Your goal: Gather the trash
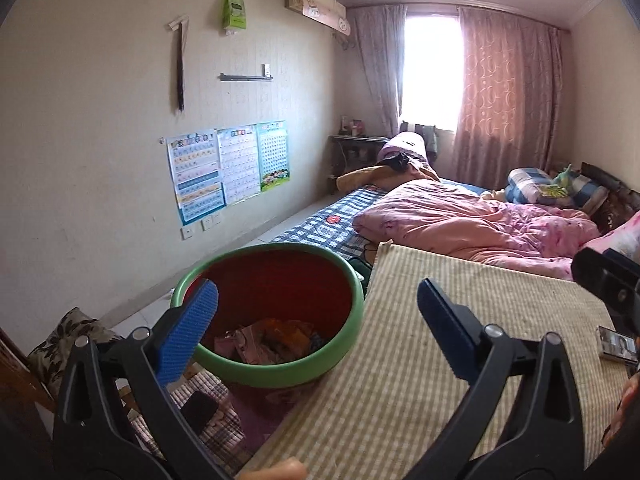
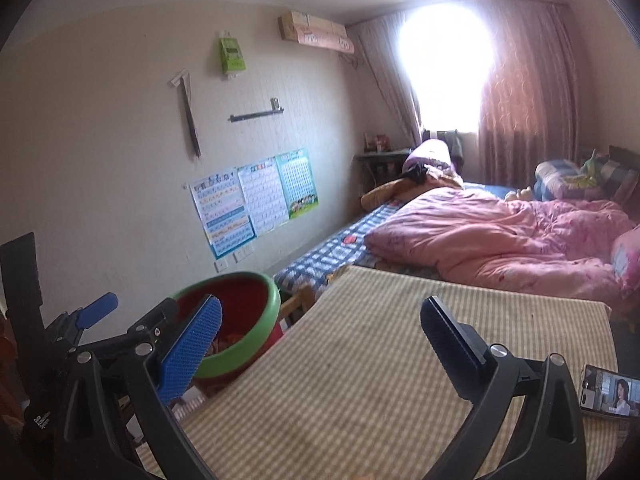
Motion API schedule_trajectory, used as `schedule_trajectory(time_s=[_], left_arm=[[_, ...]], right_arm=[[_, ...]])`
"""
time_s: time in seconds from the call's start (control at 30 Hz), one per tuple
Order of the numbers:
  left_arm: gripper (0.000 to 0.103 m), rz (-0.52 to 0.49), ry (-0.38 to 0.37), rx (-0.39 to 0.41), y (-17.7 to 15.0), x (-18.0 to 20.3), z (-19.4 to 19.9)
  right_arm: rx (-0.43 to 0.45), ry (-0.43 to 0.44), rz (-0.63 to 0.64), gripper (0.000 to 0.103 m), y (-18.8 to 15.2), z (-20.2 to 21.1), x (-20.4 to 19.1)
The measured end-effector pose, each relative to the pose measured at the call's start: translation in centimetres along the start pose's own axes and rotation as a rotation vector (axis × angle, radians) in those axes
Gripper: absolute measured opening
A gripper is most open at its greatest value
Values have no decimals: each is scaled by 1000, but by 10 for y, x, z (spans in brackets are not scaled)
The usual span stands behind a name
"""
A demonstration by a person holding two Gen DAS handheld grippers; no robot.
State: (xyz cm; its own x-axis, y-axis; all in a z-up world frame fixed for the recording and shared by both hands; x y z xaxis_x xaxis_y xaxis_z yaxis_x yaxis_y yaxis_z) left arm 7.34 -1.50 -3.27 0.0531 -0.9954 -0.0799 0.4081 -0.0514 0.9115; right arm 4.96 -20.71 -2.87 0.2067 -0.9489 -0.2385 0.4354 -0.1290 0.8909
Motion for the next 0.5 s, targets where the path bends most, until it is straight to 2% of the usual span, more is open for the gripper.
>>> schedule_trajectory(time_s=[0.3,0.5], left_arm=[[98,-5,33,21,4,16,13],[98,-24,19,18,3,26,12]], right_arm=[[-57,4,-7,97,-5,-2,11],[-79,-1,-19,97,-7,-4,20]])
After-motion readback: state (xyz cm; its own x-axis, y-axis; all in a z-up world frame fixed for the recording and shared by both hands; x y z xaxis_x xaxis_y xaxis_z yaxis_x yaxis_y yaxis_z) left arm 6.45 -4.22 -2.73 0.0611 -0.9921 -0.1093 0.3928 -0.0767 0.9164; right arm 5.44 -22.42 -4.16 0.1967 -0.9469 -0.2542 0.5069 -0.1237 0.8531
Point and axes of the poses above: each gripper's, at about its wrist camera, not at the fingertips, and z roughly against the way its jaws point, x to its right, y to its top, the point moved 6 cm from there along -z, roughly the way its jaws point, and after that the axes turned 3 degrees about -z, right-handed, at the moved point
